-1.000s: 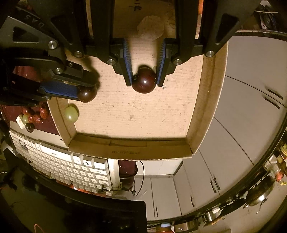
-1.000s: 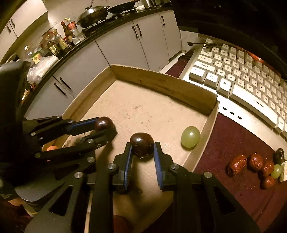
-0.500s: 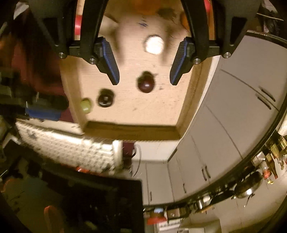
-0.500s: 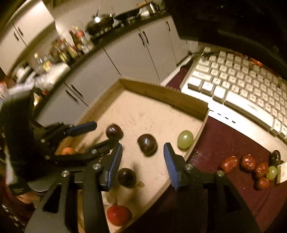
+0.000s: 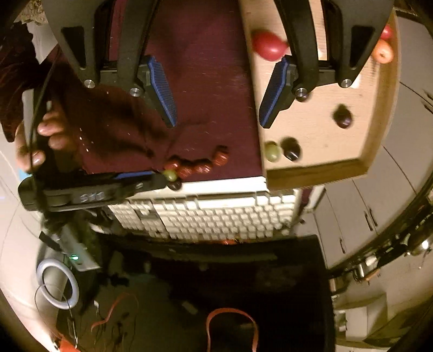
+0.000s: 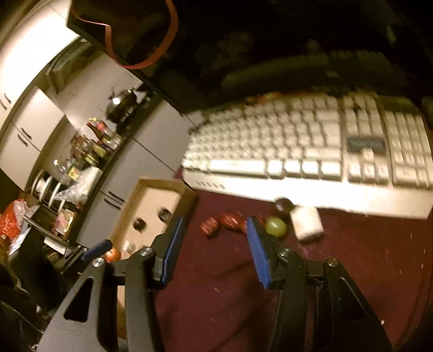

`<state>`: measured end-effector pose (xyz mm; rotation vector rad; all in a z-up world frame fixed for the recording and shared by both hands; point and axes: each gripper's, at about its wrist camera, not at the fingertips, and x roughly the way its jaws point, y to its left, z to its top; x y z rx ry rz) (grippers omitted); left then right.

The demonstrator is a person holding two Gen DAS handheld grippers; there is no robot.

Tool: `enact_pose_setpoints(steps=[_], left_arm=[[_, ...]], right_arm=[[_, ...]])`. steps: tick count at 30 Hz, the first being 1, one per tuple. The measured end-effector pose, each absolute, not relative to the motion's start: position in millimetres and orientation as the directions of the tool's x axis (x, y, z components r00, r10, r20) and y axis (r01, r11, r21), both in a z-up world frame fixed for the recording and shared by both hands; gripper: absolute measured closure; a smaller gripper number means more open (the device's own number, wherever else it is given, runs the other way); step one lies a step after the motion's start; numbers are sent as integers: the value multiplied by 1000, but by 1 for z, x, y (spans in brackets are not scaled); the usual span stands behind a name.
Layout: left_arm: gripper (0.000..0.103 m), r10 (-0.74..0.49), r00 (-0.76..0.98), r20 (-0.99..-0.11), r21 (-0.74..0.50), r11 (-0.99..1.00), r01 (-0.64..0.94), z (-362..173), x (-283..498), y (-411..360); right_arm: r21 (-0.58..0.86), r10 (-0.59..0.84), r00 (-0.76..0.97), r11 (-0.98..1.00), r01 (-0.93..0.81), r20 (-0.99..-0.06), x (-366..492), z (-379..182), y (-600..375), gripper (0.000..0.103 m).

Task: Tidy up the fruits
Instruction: 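Move both tools back over the red dates on the cloth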

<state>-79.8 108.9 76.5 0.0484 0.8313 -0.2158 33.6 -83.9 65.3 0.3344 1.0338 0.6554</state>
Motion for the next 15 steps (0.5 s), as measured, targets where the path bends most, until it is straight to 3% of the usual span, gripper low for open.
enact_pose_setpoints(steps=[7,15], left_arm=[[40,-145,620,-771,-37,982,183,65,-58,103],[40,-36,581,-813,84,980,178,49,-20,91]], right_arm=[[519,602,300,795,-315,-740,40,29,-71,54],[437,540,338,834,-338,-771,55,22,-62,54]])
